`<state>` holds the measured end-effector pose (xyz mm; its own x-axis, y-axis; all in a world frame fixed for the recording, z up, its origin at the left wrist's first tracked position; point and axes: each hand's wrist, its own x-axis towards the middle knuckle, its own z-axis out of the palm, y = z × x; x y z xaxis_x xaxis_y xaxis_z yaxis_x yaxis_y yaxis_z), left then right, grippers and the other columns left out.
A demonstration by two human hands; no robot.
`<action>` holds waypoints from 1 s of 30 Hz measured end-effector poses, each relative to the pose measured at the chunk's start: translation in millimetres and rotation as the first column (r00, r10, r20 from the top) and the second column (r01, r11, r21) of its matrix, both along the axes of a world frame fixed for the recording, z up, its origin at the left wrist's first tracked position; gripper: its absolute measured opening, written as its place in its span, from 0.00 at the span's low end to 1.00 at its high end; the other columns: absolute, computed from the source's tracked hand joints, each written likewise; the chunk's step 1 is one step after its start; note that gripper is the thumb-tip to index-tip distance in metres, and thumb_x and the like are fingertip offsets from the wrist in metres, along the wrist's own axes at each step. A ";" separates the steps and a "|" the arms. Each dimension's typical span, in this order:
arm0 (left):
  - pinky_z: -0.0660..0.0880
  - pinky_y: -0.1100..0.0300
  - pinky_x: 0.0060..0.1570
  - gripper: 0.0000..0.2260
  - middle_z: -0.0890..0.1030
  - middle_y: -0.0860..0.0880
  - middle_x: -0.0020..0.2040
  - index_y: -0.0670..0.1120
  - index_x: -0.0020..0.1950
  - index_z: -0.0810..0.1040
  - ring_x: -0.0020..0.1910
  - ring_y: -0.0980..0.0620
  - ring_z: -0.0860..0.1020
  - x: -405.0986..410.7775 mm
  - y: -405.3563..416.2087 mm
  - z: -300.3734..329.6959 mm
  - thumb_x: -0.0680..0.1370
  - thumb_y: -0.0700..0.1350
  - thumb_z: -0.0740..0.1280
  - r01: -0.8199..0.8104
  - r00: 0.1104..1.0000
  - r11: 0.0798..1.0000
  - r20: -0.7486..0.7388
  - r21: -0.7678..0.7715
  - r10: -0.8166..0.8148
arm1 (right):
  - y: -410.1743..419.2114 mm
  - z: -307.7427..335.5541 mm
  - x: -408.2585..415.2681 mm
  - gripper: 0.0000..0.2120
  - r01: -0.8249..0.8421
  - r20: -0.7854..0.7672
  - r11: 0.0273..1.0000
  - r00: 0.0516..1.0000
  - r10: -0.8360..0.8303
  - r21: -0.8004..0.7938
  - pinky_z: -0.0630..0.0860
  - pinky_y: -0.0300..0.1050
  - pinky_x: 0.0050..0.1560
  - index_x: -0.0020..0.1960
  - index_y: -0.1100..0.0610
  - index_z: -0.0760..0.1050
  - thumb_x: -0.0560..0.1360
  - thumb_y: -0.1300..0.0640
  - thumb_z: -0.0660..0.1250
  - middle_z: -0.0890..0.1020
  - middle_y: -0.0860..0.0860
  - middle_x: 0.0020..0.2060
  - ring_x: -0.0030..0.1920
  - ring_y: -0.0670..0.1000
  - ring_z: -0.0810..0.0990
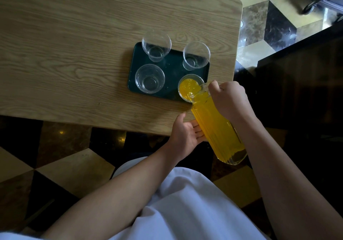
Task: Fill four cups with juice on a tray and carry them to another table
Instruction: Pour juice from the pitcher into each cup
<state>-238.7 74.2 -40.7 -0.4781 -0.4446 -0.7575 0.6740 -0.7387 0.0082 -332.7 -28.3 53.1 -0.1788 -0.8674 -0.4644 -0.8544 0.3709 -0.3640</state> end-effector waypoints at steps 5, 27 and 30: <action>0.69 0.42 0.68 0.32 0.81 0.36 0.61 0.38 0.67 0.75 0.65 0.38 0.77 2.2 -0.7 3.5 0.82 0.61 0.47 0.000 0.999 1.000 0.052 0.012 -0.001 | 5.6 1.6 -1.7 0.24 0.024 0.067 0.999 0.997 -0.022 -0.036 0.63 0.43 0.30 0.27 0.58 0.64 0.79 0.47 0.59 0.69 0.53 0.24 0.24 0.52 0.64; 0.58 0.48 0.76 0.29 0.78 0.42 0.53 0.35 0.77 0.62 0.73 0.42 0.68 -7.0 -25.0 24.3 0.83 0.52 0.46 0.007 0.986 0.998 0.166 -0.062 0.003 | -4.3 19.3 -33.2 0.21 0.198 0.291 0.967 0.945 -0.146 -0.158 0.59 0.42 0.27 0.26 0.54 0.62 0.76 0.51 0.60 0.64 0.47 0.19 0.22 0.51 0.61; 0.58 0.45 0.76 0.31 0.74 0.39 0.66 0.36 0.75 0.65 0.73 0.43 0.67 -15.1 -34.3 22.2 0.81 0.55 0.45 0.008 0.989 0.995 0.150 -0.103 0.007 | -19.1 22.7 -34.9 0.22 0.193 0.271 0.970 0.951 -0.147 -0.151 0.58 0.41 0.28 0.25 0.53 0.60 0.75 0.51 0.60 0.63 0.45 0.18 0.22 0.50 0.59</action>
